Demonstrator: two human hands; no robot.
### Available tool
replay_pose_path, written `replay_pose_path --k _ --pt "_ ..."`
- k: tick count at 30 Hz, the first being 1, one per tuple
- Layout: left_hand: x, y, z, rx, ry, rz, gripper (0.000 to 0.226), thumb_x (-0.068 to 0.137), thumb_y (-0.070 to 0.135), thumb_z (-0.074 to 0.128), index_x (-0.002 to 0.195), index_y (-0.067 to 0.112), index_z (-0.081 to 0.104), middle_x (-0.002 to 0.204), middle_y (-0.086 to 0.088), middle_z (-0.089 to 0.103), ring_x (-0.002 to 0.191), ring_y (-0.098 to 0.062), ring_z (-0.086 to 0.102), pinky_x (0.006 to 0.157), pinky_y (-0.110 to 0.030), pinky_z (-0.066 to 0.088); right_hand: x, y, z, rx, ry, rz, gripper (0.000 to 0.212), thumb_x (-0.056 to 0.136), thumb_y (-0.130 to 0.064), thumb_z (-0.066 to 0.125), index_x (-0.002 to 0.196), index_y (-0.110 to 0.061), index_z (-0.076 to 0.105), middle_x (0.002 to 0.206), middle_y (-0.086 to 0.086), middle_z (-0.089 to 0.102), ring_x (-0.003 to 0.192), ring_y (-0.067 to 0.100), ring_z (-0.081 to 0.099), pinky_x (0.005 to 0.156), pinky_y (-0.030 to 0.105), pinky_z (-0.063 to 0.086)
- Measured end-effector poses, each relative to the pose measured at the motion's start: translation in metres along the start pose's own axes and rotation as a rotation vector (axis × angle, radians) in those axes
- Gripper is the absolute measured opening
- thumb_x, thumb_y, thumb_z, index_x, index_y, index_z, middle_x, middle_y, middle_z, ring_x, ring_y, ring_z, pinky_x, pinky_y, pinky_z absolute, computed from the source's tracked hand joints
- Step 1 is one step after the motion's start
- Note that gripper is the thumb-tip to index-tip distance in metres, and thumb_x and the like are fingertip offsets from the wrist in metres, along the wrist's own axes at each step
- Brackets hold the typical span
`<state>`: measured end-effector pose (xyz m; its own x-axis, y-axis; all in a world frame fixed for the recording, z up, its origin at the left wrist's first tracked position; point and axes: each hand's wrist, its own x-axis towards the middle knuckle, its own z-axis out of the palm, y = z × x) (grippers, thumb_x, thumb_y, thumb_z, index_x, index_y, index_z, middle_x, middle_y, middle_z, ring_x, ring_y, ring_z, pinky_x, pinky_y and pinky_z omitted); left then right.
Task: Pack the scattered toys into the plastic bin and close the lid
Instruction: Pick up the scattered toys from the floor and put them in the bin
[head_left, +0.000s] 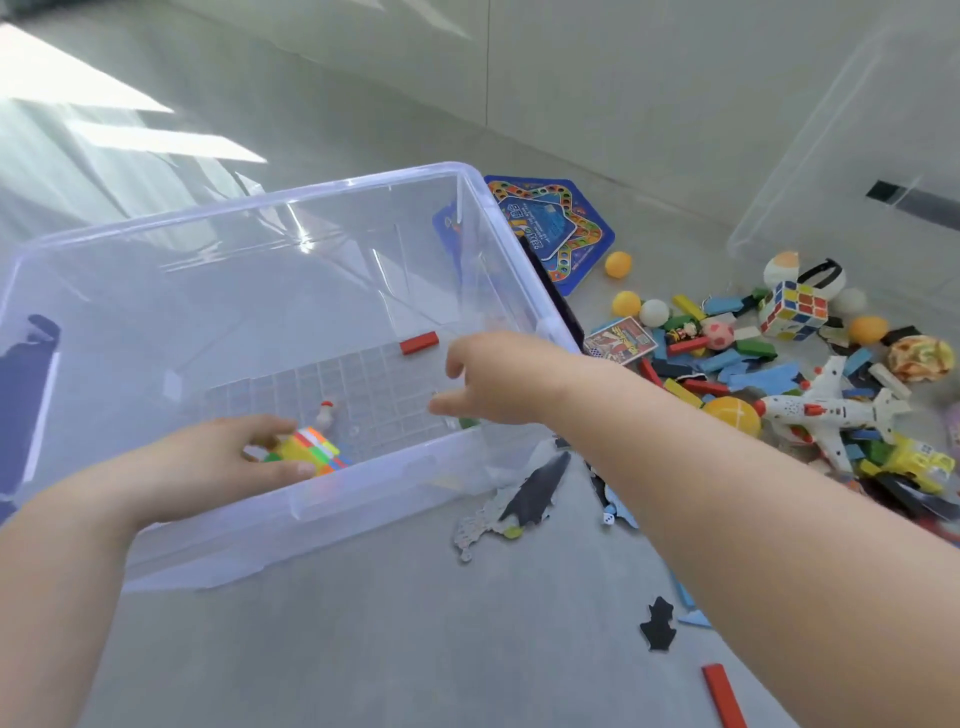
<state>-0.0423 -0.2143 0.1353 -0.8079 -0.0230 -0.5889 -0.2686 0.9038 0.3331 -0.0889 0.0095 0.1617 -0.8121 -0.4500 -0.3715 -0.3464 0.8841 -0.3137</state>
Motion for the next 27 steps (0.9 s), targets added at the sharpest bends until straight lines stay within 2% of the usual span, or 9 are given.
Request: replay_pose_path --k 2,6,11,15,17,19,21,23,27 --pt "-0.002 -0.002 0.000 0.005 -0.026 0.000 0.008 0.090 0.034 0.051 0.093 0.036 0.058 0.095 0.012 0.058 0.094 -0.011 0.052 0.074 -0.021 0.036 -0.001 0.002 0.001 0.022 0.006 0.013 0.038 0.096 -0.030 0.042 0.123 -0.007 0.052 0.127 0.009 0.056 0.117 0.026 0.050 0.088 0.029 0.041" --pt "-0.012 0.008 -0.001 -0.066 0.134 0.173 0.032 0.090 0.030 0.051 0.066 0.051 0.053 0.077 0.030 0.058 0.093 -0.007 0.059 0.074 -0.018 0.039 -0.017 0.010 0.004 0.132 0.192 -0.071 0.031 0.096 -0.015 0.038 0.122 -0.011 0.056 0.124 0.008 0.060 0.116 0.025 0.052 0.094 0.031 0.041" --pt "-0.054 0.077 0.019 -0.288 0.553 0.754 0.020 0.076 0.037 0.047 0.071 0.051 0.060 0.079 0.041 0.060 0.069 0.020 0.052 0.066 0.008 0.034 -0.074 0.070 0.031 0.179 0.881 -0.103 0.028 0.082 -0.004 0.042 0.096 0.004 0.066 0.093 0.017 0.069 0.091 0.018 0.055 0.083 0.025 0.038" --pt "-0.049 0.120 0.097 -0.072 0.254 1.133 0.015 0.077 0.023 0.050 0.083 0.029 0.062 0.068 0.013 0.066 0.067 0.001 0.057 0.062 -0.007 0.044 -0.115 0.145 0.087 0.256 0.558 0.442 0.037 0.089 -0.014 0.052 0.125 -0.008 0.051 0.133 0.011 0.048 0.124 0.026 0.041 0.099 0.020 0.025" --pt "-0.028 0.125 0.143 0.127 0.082 1.064 0.023 0.073 0.031 0.047 0.084 0.030 0.067 0.075 0.013 0.071 0.071 0.001 0.062 0.061 -0.014 0.050 -0.133 0.168 0.118 0.280 0.347 0.665 0.058 0.088 -0.027 0.058 0.139 -0.015 0.034 0.150 0.010 0.025 0.138 0.028 0.019 0.111 0.031 0.017" --pt "-0.006 0.126 0.177 0.280 0.114 0.830 0.044 0.079 0.038 0.044 0.115 0.018 0.061 0.118 -0.003 0.064 0.106 -0.009 0.062 0.084 -0.016 0.050 -0.148 0.178 0.141 0.309 0.200 0.787 0.082 0.083 -0.040 0.062 0.146 -0.023 0.013 0.156 0.010 0.002 0.143 0.031 0.000 0.116 0.039 0.011" --pt "0.018 0.116 0.199 0.330 0.053 0.573 0.069 0.089 0.043 0.044 0.145 0.015 0.015 0.155 -0.004 0.014 0.142 -0.016 0.021 0.114 -0.026 0.022 -0.158 0.184 0.156 0.373 0.131 0.841 0.098 0.077 -0.046 0.066 0.147 -0.027 0.000 0.156 0.006 -0.009 0.144 0.030 -0.010 0.116 0.043 0.012" --pt "0.028 0.115 0.205 0.274 0.002 0.365 0.084 0.088 0.047 0.046 0.146 0.016 -0.005 0.157 -0.001 0.001 0.145 -0.018 0.007 0.117 -0.030 0.012 -0.160 0.188 0.164 0.426 0.123 0.878 0.105 0.074 -0.047 0.069 0.147 -0.028 -0.004 0.156 0.004 -0.014 0.143 0.030 -0.012 0.115 0.047 0.015" --pt "0.037 0.113 0.218 0.209 0.101 0.248 0.086 0.086 0.051 0.048 0.146 0.016 -0.003 0.156 0.002 0.007 0.144 -0.017 0.009 0.115 -0.029 0.012 -0.142 0.188 0.166 0.331 0.117 0.856 0.110 0.070 -0.060 0.064 0.146 -0.029 -0.010 0.155 0.007 -0.017 0.142 0.032 -0.020 0.114 0.050 0.015"
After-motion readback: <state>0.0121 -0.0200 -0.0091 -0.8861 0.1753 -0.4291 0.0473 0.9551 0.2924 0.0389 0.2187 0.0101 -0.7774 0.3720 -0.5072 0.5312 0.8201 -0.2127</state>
